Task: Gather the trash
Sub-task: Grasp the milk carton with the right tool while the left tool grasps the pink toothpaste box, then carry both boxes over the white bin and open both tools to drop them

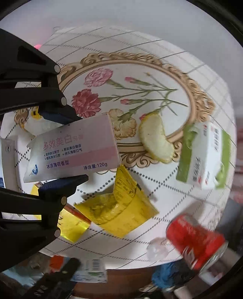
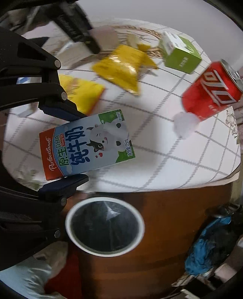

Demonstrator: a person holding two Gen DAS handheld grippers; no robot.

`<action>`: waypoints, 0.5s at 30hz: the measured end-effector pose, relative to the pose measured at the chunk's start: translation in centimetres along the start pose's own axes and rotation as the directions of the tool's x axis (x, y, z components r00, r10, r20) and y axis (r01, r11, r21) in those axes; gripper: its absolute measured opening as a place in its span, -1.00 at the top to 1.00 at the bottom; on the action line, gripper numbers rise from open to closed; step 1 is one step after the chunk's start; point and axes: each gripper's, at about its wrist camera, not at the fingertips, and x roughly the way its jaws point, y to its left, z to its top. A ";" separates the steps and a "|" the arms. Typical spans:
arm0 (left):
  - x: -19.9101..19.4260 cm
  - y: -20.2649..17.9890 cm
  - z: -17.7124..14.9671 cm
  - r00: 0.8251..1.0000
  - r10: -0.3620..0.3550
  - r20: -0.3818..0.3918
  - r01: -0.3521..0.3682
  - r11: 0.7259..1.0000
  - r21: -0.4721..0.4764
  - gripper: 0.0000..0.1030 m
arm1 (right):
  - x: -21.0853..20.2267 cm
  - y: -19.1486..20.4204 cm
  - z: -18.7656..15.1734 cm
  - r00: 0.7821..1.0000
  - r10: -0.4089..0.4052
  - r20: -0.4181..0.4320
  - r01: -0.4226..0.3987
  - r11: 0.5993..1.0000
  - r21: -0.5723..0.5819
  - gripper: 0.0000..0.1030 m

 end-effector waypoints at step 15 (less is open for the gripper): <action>-1.1 -4.5 -8.0 0.993 0.055 0.108 -0.073 0.983 0.166 0.13 | 2.9 2.0 -10.1 0.995 -0.058 0.081 0.057 0.998 0.011 -0.13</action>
